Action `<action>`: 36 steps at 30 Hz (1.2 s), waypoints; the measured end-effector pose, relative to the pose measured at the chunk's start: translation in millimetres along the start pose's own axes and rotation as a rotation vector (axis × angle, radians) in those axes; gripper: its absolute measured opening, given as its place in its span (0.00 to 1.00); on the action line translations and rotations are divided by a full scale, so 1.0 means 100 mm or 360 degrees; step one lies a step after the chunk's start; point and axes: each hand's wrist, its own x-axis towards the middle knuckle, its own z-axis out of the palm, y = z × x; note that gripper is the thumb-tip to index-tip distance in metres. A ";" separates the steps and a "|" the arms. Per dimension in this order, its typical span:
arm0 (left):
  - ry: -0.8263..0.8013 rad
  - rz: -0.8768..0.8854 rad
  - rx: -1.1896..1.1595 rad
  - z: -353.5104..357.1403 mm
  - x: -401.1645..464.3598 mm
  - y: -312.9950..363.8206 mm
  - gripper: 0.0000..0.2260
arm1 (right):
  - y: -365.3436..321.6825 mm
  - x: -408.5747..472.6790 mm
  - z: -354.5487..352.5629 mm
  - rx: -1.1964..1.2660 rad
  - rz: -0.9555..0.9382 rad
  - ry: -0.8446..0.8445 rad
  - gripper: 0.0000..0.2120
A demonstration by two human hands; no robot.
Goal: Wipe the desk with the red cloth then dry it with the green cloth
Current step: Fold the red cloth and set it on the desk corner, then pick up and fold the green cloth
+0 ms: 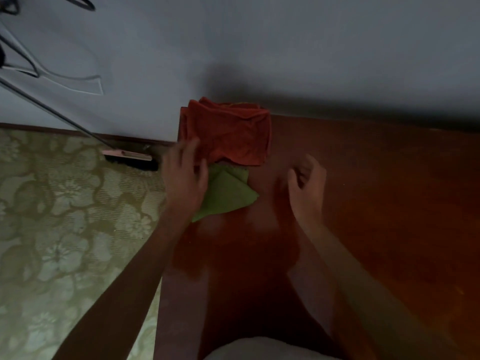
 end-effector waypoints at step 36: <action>-0.0367 -0.2349 -0.1963 -1.02 -3.69 2.70 0.22 | 1.20 -2.66 -1.98 0.0512 0.0457 -0.1344 0.11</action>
